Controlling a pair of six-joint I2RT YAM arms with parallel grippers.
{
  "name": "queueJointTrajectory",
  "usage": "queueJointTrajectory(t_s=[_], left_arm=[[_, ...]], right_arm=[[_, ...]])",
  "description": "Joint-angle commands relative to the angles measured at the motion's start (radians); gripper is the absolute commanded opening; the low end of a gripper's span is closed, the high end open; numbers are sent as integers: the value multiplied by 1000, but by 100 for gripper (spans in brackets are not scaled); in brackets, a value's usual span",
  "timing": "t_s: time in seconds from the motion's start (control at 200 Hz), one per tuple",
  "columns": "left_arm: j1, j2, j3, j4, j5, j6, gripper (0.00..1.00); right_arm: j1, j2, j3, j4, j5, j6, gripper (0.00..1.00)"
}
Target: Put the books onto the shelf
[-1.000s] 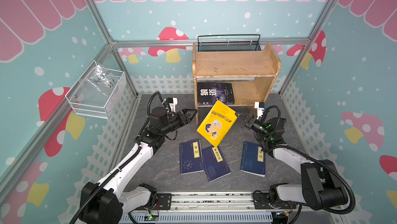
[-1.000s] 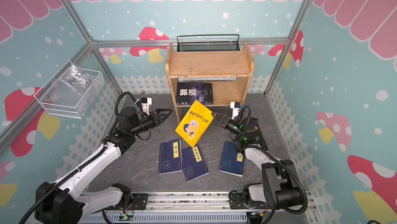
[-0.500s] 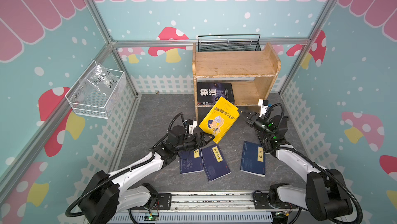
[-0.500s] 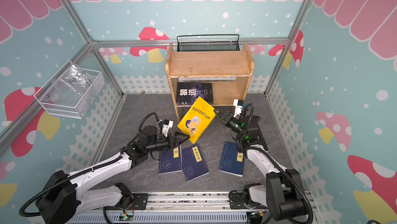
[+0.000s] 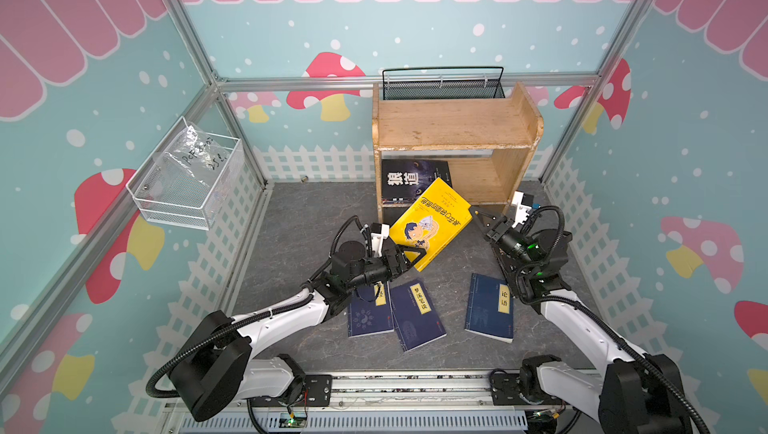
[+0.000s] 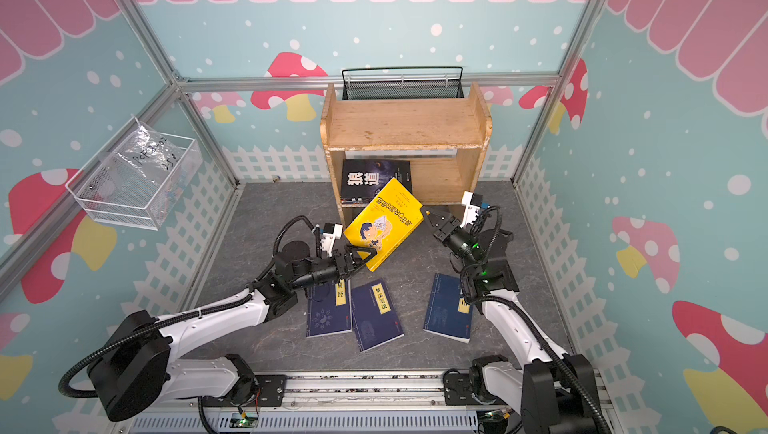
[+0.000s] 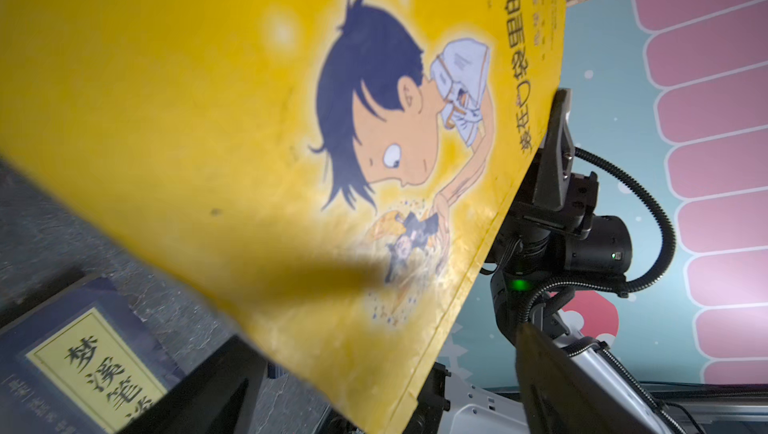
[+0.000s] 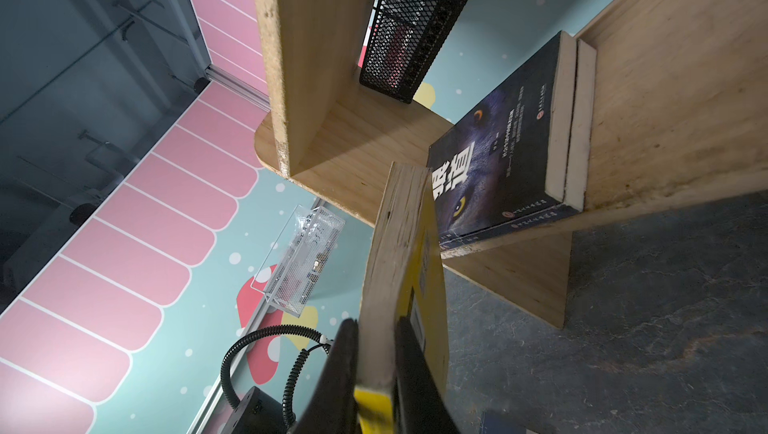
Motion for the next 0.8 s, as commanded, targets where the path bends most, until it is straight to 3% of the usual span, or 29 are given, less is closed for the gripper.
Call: queueJointTrajectory(t_s=[0.0,0.375,0.795], left_arm=[[-5,3,65,81,-15,-19,88],[39,19,363,-130,42,105,82],[188,135,534,-203,50,72,84]], right_arm=[[-1,-47,-10,100,60,84,0],[-2,-27,2,182,142,106,0],[21,156,35,353,301,120,0]])
